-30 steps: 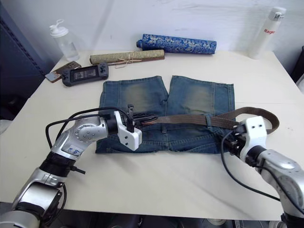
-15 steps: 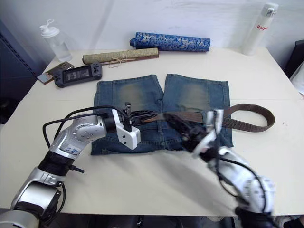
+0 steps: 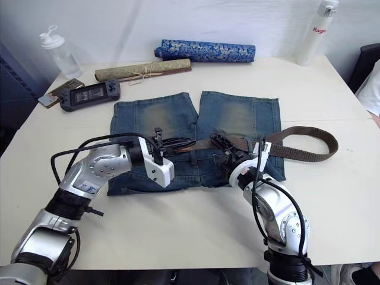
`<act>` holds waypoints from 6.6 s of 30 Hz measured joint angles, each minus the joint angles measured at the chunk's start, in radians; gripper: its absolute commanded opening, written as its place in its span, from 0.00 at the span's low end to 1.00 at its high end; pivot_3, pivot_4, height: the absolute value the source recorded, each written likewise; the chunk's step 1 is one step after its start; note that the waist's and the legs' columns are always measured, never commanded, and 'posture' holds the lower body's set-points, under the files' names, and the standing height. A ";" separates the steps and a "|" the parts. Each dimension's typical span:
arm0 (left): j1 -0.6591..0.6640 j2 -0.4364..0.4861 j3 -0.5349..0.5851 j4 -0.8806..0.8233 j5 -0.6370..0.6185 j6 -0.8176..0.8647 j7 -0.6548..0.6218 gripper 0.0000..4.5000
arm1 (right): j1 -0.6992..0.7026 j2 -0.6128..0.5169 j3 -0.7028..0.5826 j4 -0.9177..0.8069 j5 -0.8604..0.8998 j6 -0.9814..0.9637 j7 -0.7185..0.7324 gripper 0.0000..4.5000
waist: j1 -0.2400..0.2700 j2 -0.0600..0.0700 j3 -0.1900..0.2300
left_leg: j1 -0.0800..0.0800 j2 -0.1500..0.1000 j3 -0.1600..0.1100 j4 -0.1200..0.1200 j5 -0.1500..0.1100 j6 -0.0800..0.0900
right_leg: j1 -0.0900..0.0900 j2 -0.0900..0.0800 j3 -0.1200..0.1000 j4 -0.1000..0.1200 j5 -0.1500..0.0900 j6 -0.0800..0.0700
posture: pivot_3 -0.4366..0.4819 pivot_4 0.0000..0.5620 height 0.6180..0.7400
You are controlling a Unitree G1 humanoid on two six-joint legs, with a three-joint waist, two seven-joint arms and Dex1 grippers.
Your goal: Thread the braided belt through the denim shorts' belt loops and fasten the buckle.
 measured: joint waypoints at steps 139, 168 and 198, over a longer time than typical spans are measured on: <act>0.324 0.094 0.214 0.189 -0.069 -0.336 0.110 0.00 | -0.130 0.071 0.018 0.205 -0.300 0.290 0.186 0.46 | -0.029 -0.001 -0.002 | 0.003 0.003 -0.004 0.000 -0.003 -0.004 | -0.005 0.010 0.009 0.005 -0.002 -0.005 | 0.48 0.27 0.16; 0.237 0.134 0.141 -0.020 -0.140 -0.160 -0.038 0.00 | 0.083 -0.889 0.492 -0.143 -2.067 -0.183 1.117 0.60 | 0.008 -0.010 -0.004 | 0.004 0.002 0.006 0.002 -0.003 -0.004 | 0.003 0.006 0.006 -0.005 0.001 0.001 | 0.48 0.27 0.16; 0.256 0.140 0.142 -0.058 -0.140 -0.108 -0.053 0.00 | 0.119 -0.844 0.123 0.268 -2.155 -0.245 1.224 0.18 | 0.049 -0.009 -0.004 | -0.001 0.001 0.005 0.005 -0.003 -0.004 | 0.000 0.006 0.006 -0.002 0.001 0.001 | 0.48 0.27 0.16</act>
